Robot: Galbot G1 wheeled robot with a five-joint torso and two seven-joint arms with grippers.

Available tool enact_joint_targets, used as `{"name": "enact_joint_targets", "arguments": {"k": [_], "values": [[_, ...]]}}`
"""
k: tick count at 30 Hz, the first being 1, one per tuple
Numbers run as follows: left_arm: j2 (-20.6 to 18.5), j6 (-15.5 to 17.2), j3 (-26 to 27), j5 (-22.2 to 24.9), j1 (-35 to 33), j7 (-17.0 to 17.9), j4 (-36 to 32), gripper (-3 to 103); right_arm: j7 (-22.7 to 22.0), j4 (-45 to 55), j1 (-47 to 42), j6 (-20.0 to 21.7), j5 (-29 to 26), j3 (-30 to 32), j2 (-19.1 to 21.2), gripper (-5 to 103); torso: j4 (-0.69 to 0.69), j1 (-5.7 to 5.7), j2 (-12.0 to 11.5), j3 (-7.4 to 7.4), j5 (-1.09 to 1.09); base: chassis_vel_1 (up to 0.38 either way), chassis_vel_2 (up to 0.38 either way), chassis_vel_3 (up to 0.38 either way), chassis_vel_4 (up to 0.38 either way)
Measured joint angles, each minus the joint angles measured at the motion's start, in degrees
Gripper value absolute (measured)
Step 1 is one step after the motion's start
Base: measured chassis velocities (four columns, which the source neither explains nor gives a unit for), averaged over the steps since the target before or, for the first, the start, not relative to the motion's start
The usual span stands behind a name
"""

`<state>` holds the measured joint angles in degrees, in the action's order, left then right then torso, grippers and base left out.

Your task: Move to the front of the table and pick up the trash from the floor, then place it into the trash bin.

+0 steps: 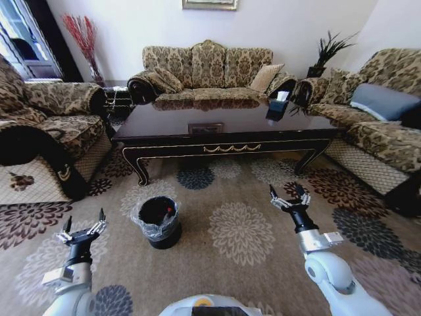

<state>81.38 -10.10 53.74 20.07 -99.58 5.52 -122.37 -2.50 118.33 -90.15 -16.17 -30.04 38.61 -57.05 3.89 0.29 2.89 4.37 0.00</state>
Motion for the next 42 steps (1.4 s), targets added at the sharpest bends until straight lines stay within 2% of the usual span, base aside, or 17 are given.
{"name": "enact_joint_targets", "arguments": {"k": [15,29,30,33,35,39,42], "values": [[-0.1,0.2,0.0,0.1,0.0,0.1,0.0,100,-0.1,-0.1,0.1,0.1,-0.1,-0.1,0.1,100,0.01,0.0,0.0,0.0,-0.01,0.11,-0.106,-0.109,0.115],[-0.1,0.2,0.0,0.1,0.0,0.2,0.0,100,-0.1,-0.2,0.2,0.1,-0.2,-0.2,0.1,100,0.0,0.0,0.0,0.0,0.0,0.312,-0.312,-0.304,0.312],[-0.1,0.2,0.0,0.2,0.0,0.2,0.0,100,-0.1,-0.2,0.2,0.1,-0.2,-0.2,0.1,100,0.01,-0.01,0.0,-0.02,0.05,0.358,-0.377,-0.378,0.358],[-0.1,0.2,0.0,0.2,0.0,0.2,0.0,100,-0.1,-0.2,0.2,0.1,-0.2,-0.2,0.1,100,0.0,-0.01,0.0,0.0,-0.04,0.377,-0.37,-0.364,0.362],[-0.1,0.2,0.0,0.2,0.0,0.2,0.0,100,-0.1,-0.2,0.2,0.1,-0.2,-0.2,0.1,100,0.01,-0.01,0.0,-0.01,0.05,0.35,-0.349,-0.355,0.351],[-0.1,0.3,0.0,0.2,0.1,0.2,0.0,100,-0.1,-0.2,0.2,0.1,-0.2,-0.2,0.1,100,0.0,0.0,0.0,0.01,-0.03,0.342,-0.341,-0.35,0.333],[-0.1,0.3,0.0,0.2,0.1,0.2,0.0,100,-0.1,-0.2,0.2,0.1,-0.2,-0.2,0.1,100,0.01,-0.02,0.0,-0.02,0.01,0.357,-0.357,-0.358,0.34]]}}
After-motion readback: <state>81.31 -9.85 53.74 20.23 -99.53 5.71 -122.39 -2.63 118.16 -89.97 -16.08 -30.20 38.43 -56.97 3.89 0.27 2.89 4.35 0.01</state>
